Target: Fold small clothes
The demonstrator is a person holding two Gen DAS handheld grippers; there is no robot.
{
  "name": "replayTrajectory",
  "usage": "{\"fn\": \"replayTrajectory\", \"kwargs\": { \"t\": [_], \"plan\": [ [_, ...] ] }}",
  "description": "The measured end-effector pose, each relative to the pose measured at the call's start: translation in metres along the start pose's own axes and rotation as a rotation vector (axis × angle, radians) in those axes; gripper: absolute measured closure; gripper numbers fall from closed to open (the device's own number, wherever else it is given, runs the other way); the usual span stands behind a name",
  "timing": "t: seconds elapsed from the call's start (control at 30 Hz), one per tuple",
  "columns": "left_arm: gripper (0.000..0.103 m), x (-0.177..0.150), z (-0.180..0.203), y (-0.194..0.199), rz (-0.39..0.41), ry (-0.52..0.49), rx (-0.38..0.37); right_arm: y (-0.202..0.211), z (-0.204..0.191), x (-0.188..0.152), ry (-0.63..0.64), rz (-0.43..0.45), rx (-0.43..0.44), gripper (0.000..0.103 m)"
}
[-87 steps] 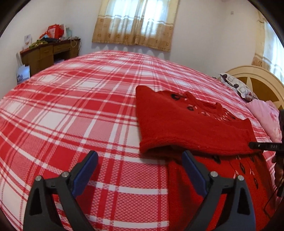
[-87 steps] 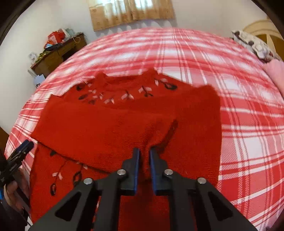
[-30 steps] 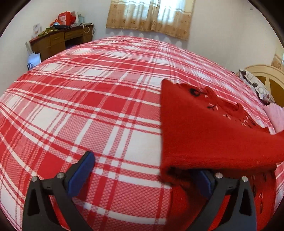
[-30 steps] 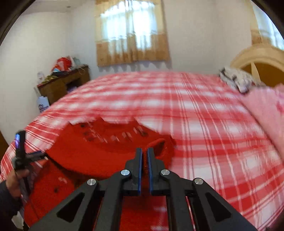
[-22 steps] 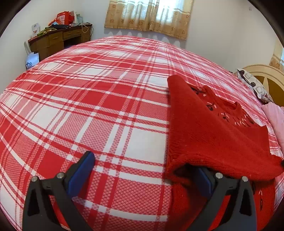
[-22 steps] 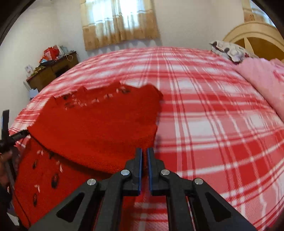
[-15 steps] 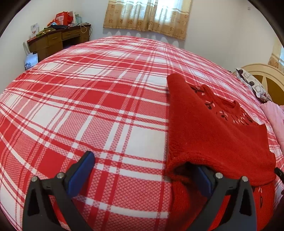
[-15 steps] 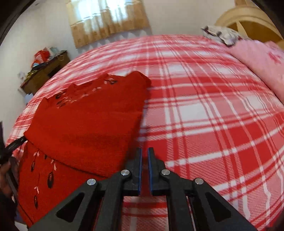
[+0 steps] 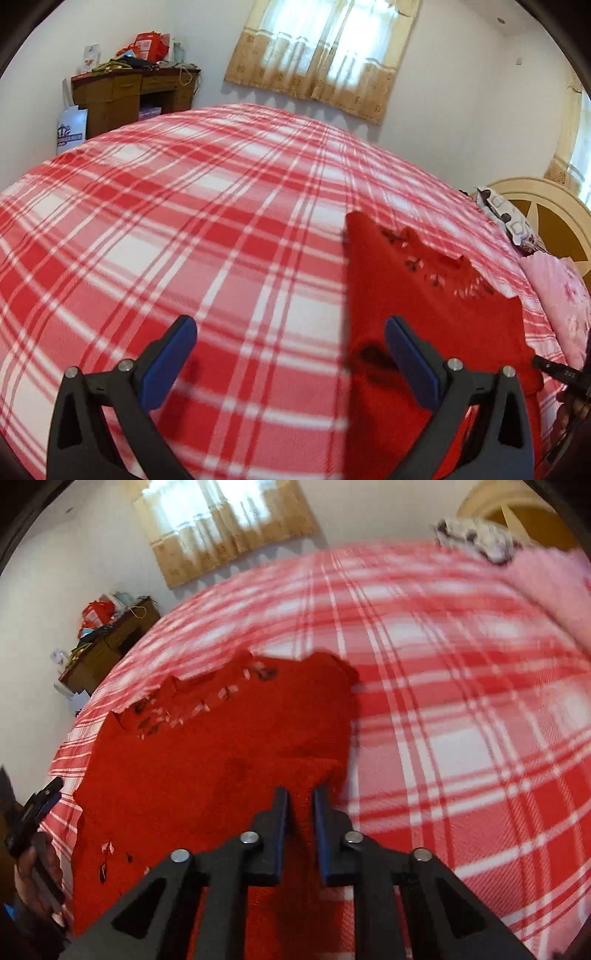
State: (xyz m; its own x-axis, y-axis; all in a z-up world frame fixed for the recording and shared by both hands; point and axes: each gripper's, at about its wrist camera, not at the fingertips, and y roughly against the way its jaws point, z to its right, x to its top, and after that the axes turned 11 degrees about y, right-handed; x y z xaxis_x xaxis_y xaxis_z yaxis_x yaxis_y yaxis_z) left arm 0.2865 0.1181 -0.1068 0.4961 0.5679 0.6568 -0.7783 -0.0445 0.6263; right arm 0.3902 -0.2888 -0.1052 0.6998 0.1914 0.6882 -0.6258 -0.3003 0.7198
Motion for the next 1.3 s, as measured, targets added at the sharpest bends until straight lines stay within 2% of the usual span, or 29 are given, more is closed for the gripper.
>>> {"fn": "replayTrajectory", "kwargs": {
  "t": [0.13,0.2,0.23,0.27,0.33,0.4,0.47,0.5,0.53,0.57,0.7,0.77,0.8,0.83,0.87,0.9,1.03,1.3],
  "plan": [
    [0.0,0.005,0.024,-0.02,-0.021,-0.076,0.016,0.04,-0.028,0.018,0.116,0.152,-0.063,0.098],
    [0.0,0.004,0.031,-0.03,-0.028,-0.112,0.069,0.053,-0.033,0.022,0.128,0.221,-0.095,0.098],
    [0.0,0.002,0.032,-0.035,-0.03,-0.132,0.128,0.055,-0.033,0.022,0.129,0.24,-0.109,0.098],
    [0.0,0.001,0.029,-0.04,-0.029,-0.139,0.187,0.053,-0.031,0.02,0.124,0.246,-0.115,0.098],
    [0.0,-0.004,0.015,-0.051,-0.061,-0.109,0.237,0.035,-0.022,0.01,0.097,0.201,-0.139,0.098],
    [0.0,-0.001,-0.001,-0.05,-0.084,-0.029,0.213,0.014,-0.012,-0.001,0.066,0.109,-0.161,0.096],
    [0.0,-0.001,-0.005,-0.046,-0.072,-0.015,0.23,-0.005,-0.003,-0.012,0.037,-0.007,-0.193,0.084],
    [0.0,-0.003,-0.005,-0.046,-0.077,-0.023,0.231,-0.007,0.0,-0.017,0.029,-0.017,-0.237,0.063],
    [0.0,-0.003,-0.004,-0.045,-0.078,-0.035,0.225,-0.003,0.002,-0.019,0.022,-0.001,-0.253,0.051],
    [0.0,-0.004,-0.003,-0.043,-0.077,-0.042,0.211,0.006,0.003,-0.019,0.012,0.029,-0.228,0.044],
    [0.0,-0.008,-0.002,-0.036,-0.065,-0.043,0.181,0.029,-0.016,-0.017,0.075,0.091,-0.135,0.044],
    [0.0,-0.008,-0.001,-0.031,-0.049,-0.027,0.167,0.026,-0.035,-0.017,0.139,0.07,-0.042,0.044],
    [0.0,-0.008,-0.001,-0.03,-0.043,-0.023,0.164,0.017,-0.043,-0.02,0.169,0.036,0.014,0.044],
    [0.0,-0.009,0.0,-0.032,-0.046,-0.03,0.169,0.007,-0.047,-0.022,0.183,-0.004,0.032,0.044],
    [0.0,-0.01,0.0,-0.035,-0.054,-0.036,0.175,-0.011,-0.047,-0.027,0.182,-0.082,0.032,0.044],
    [0.0,-0.011,0.001,-0.038,-0.067,-0.044,0.185,-0.02,-0.045,-0.029,0.172,-0.11,0.019,0.044],
    [0.0,-0.01,0.005,-0.044,-0.087,-0.069,0.208,-0.009,-0.044,-0.031,0.137,-0.073,0.016,0.044],
    [0.0,-0.031,0.002,-0.01,-0.083,-0.144,0.159,0.021,-0.068,-0.052,0.183,-0.068,0.027,0.044]
  ]
}}
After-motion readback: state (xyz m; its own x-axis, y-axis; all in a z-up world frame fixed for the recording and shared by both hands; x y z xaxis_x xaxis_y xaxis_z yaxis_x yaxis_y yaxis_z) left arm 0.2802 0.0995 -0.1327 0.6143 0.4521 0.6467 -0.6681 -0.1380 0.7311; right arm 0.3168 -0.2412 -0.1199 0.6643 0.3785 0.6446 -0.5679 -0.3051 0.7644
